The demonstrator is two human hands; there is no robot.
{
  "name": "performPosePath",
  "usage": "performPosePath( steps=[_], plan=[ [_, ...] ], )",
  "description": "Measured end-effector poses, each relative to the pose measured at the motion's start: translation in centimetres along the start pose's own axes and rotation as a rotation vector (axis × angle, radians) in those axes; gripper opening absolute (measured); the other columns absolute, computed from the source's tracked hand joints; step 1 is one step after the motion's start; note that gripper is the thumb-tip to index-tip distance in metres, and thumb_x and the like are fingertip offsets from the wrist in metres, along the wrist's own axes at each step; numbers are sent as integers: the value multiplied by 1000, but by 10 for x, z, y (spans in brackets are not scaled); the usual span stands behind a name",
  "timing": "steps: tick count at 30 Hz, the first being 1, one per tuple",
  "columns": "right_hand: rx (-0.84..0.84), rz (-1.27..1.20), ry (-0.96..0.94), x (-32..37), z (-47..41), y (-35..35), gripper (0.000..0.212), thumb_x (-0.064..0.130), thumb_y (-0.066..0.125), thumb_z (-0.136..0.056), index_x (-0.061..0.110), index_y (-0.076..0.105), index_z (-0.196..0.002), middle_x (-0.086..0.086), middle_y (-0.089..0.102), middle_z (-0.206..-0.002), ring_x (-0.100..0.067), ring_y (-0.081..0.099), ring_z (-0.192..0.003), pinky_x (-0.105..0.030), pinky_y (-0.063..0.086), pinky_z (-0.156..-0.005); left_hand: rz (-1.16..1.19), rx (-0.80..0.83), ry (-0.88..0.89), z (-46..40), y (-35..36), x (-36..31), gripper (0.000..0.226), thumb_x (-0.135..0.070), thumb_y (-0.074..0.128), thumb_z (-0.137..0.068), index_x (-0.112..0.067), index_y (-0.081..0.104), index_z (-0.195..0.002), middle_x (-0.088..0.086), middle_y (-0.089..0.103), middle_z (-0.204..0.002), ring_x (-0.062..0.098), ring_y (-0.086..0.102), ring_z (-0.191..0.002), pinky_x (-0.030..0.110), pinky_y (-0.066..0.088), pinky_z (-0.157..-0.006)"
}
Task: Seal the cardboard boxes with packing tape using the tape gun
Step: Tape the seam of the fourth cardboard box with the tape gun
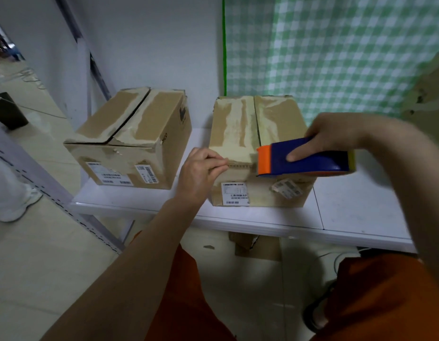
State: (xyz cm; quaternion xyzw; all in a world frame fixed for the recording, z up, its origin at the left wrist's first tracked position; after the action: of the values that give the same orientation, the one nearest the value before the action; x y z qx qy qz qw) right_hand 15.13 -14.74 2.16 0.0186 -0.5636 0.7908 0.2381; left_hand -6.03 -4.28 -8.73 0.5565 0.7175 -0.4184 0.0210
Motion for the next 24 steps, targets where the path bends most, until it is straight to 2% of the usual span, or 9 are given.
performPosePath(
  steps=[3,7,9,13,17,24],
  plan=[
    [-28,-36,54,-27,13,-10,57,66,68,-54,15,73,-78,-2,71,-73,-18,66,-69,-28,45,-60,-29,-10,-1,0,1,1,16,-14,76,-77,-9,77,-93,2,66,-88,20,58,-87,23,46,-76],
    [-91,-44,14,-33,10,-8,45,58,71,-68,14,70,-74,-2,66,-70,-16,61,-65,-26,39,-54,-133,-68,2,0,2,-7,14,-13,76,-78,-9,77,-92,3,67,-88,24,59,-85,37,49,-73],
    [-108,-48,2,-33,9,-8,43,58,71,-68,15,69,-72,-1,66,-70,-15,61,-65,-26,39,-53,-180,-102,40,1,5,-20,11,-17,73,-81,-9,77,-89,4,67,-85,24,57,-83,35,47,-73],
    [-107,-60,-11,-32,10,-7,41,57,71,-70,16,68,-72,0,65,-70,-14,60,-65,-25,38,-53,-80,-81,158,-6,25,-50,10,-10,73,-81,-4,76,-88,7,66,-83,16,52,-84,16,39,-75],
    [-105,-77,-11,-34,11,-6,43,57,71,-70,14,69,-76,-2,66,-72,-15,60,-66,-26,40,-55,-36,-18,135,-13,53,-58,10,-8,77,-76,-5,76,-86,6,66,-82,18,55,-82,20,43,-70],
    [-93,-99,5,-40,9,-2,44,59,71,-69,15,68,-75,-1,65,-70,-15,60,-65,-26,40,-56,23,-59,118,-11,62,-51,17,-20,70,-80,-6,77,-86,4,65,-84,12,49,-84,12,38,-73]
  ],
)
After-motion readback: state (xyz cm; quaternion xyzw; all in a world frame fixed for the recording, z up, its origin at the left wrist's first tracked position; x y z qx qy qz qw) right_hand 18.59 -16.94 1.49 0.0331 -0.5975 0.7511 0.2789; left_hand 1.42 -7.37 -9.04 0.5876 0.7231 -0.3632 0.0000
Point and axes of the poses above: each hand's wrist, its own z-axis away from the middle knuckle, its own y-axis out of the palm, x = y × z, the point moved 5 cm from there along -z, towards the middle knuckle
